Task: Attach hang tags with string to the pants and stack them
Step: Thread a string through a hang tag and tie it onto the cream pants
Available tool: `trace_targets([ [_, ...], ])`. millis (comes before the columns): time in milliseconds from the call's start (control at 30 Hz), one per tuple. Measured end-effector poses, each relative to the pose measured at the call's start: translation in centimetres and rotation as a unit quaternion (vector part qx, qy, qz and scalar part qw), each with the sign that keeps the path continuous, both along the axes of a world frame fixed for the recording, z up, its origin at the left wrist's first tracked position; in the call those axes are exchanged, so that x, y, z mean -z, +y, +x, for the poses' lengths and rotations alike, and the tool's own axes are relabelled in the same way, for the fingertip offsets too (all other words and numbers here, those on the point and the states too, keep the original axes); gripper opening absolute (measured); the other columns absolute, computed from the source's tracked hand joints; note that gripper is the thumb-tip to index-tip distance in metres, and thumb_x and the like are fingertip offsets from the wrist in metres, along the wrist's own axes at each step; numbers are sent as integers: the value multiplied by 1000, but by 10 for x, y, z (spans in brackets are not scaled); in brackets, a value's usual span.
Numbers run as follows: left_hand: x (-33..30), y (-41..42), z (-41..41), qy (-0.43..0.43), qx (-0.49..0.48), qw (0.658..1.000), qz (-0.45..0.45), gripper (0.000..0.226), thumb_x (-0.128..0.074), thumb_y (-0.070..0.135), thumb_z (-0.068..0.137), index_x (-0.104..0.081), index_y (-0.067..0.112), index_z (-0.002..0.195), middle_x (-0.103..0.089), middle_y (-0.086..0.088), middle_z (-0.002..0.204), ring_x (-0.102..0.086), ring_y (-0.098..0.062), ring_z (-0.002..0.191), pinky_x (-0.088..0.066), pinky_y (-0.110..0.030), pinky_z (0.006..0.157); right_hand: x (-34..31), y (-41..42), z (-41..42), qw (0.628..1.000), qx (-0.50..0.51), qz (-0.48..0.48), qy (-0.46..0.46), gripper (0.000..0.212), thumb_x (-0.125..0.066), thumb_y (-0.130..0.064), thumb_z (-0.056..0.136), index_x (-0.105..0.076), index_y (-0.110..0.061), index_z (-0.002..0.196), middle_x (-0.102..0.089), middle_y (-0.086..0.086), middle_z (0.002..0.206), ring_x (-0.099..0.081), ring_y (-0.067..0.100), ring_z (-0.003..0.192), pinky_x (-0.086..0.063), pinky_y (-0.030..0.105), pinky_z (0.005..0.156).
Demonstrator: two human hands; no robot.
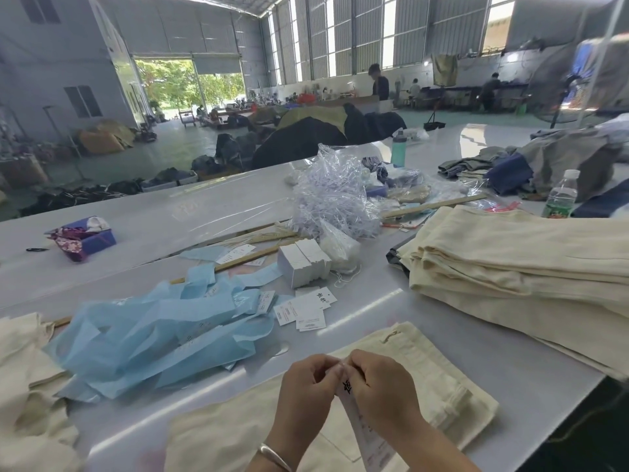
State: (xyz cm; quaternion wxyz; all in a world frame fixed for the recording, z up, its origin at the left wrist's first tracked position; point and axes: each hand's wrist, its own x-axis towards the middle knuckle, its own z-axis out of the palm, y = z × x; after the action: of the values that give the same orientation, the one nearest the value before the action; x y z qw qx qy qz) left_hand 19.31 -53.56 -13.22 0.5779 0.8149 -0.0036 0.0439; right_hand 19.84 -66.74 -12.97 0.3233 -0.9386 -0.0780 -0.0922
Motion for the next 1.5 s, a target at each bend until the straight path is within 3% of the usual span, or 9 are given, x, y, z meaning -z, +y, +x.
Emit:
trace_targets([
  [267,-3,0,1,-5,9,1000,-5,19,-65,14,89,-77,24,78,-72,5,71,-60,-2,65,-48,-21,63,-1,-2,6,999,-7,8,36,20,-47,-26,92,-60,-16,81,-65,-1,78,-56,17,77,-43,33,67],
  [533,-5,10,3,124,34,968,-215,9,-66,4,86,-74,1,88,-72,-19,85,-65,-23,77,-53,-37,77,-5,-3,6,997,-41,48,45,22,-54,-25,90,-56,-15,71,-62,-2,68,-54,15,68,-42,34,63],
  [767,5,-1,3,76,4,991,-109,11,-61,1,90,-66,6,81,-66,-5,72,-56,-17,70,-47,-28,67,-2,-9,3,996,-54,51,52,24,-54,-20,90,-53,-23,66,-57,-7,65,-49,11,66,-42,33,63],
  [867,5,-1,7,4,-27,999,24,14,-60,2,90,-61,12,80,-62,0,77,-54,-9,71,-42,-15,68,-1,-9,-1,995,-19,91,38,16,-57,-16,88,-68,-27,88,-66,-11,84,-48,3,61,-45,28,67],
  [967,2,1,10,-59,-64,991,104,22,-62,5,90,-56,23,79,-59,3,83,-55,-1,79,-39,-9,70,-2,-14,-3,984,41,168,-48,42,-61,-3,83,-64,-26,117,-64,-19,105,-48,3,57,-45,20,69],
  [1067,-1,-2,14,-92,-61,988,112,25,-63,4,89,-56,27,79,-59,5,85,-55,2,83,-39,-8,70,-4,-18,-1,970,-2,215,-117,53,-60,10,77,-63,-22,119,-64,-25,88,-48,12,51,-43,15,60],
  [1167,-2,-13,20,-109,-45,989,92,25,-64,4,88,-58,27,81,-61,5,86,-57,0,83,-40,-9,69,-7,-17,9,964,-42,261,-17,49,-59,5,83,-58,-25,121,-62,-30,78,-56,19,53,-47,19,58],
  [1300,-2,-30,35,-107,-40,990,83,24,-64,2,88,-58,25,81,-62,5,85,-58,-1,83,-43,-13,69,-1,-29,28,923,-48,368,103,17,-60,-1,89,-66,-16,95,-68,0,74,-63,19,58,-47,24,53],
  [1500,9,-59,63,-51,-29,996,68,18,-64,8,90,-61,24,81,-64,6,86,-59,-1,80,-41,-10,69,5,-66,61,967,-32,247,56,12,-71,-16,84,-67,-13,73,-52,-3,59,-46,7,57,-39,29,59],
])
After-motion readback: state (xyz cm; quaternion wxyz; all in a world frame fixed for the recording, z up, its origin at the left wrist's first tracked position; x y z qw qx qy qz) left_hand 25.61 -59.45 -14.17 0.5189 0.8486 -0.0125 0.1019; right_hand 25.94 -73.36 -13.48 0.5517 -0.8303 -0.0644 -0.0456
